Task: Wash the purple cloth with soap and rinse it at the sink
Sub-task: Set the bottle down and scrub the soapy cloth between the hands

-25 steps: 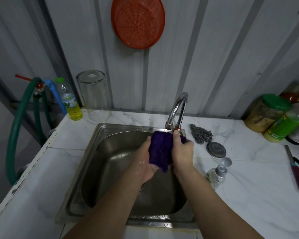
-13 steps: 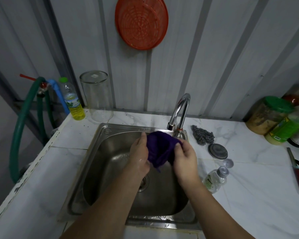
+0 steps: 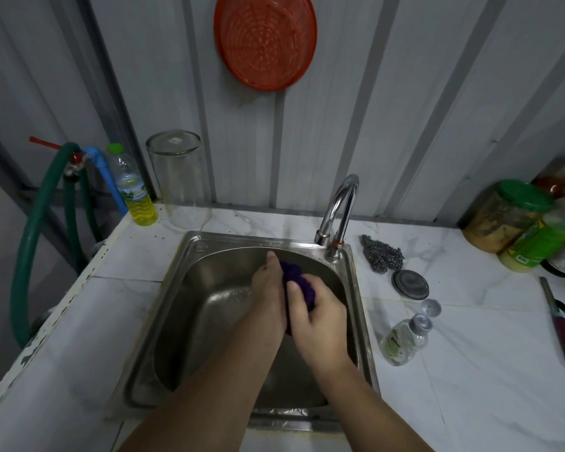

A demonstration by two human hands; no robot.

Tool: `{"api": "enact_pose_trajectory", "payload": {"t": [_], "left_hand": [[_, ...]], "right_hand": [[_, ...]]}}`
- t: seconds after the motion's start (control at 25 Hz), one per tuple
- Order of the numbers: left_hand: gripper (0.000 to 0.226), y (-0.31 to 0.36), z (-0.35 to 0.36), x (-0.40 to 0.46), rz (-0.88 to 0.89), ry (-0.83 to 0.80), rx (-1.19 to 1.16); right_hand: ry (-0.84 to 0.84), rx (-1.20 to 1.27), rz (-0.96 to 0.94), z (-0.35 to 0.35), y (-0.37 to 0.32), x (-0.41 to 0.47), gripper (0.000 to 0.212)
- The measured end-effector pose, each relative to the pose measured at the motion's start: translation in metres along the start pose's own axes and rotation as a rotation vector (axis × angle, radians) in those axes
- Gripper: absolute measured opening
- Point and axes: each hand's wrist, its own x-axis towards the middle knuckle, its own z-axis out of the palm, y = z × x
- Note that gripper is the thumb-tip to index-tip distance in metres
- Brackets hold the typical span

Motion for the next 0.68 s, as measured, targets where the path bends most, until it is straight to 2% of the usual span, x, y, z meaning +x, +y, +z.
{"api": "enact_pose_trajectory", "payload": {"t": [0.12, 0.2, 0.24, 0.32, 0.48, 0.56, 0.68], "left_hand": [[0.046, -0.008, 0.004, -0.015, -0.019, -0.049, 0.01], [0.04, -0.016, 0.006, -0.017, 0.057, -0.072, 0.049], [0.038, -0.017, 0.006, -0.017, 0.111, -0.08, 0.109], [0.037, -0.01, 0.007, -0.014, 0.168, -0.047, 0.187], [0.039, 0.009, 0.005, 0.0, 0.168, -0.048, 0.211], [0.04, 0.01, 0.005, -0.003, 0.153, -0.092, 0.188], [0.032, 0.002, 0.007, -0.013, 0.087, -0.156, 0.15]], "right_hand": [[0.112, -0.043, 0.294, 0.006, 0.002, 0.033, 0.038], [0.106, -0.033, 0.497, 0.001, 0.01, 0.058, 0.048], [0.103, -0.001, 0.536, -0.001, 0.014, 0.061, 0.051], [0.122, 0.06, 0.499, -0.002, 0.014, 0.053, 0.052], [0.063, 0.129, 0.22, 0.001, -0.007, 0.015, 0.042], [0.083, 0.138, 0.253, 0.002, -0.012, 0.019, 0.044], [0.156, 0.027, 0.47, 0.001, -0.003, 0.049, 0.049]]}}
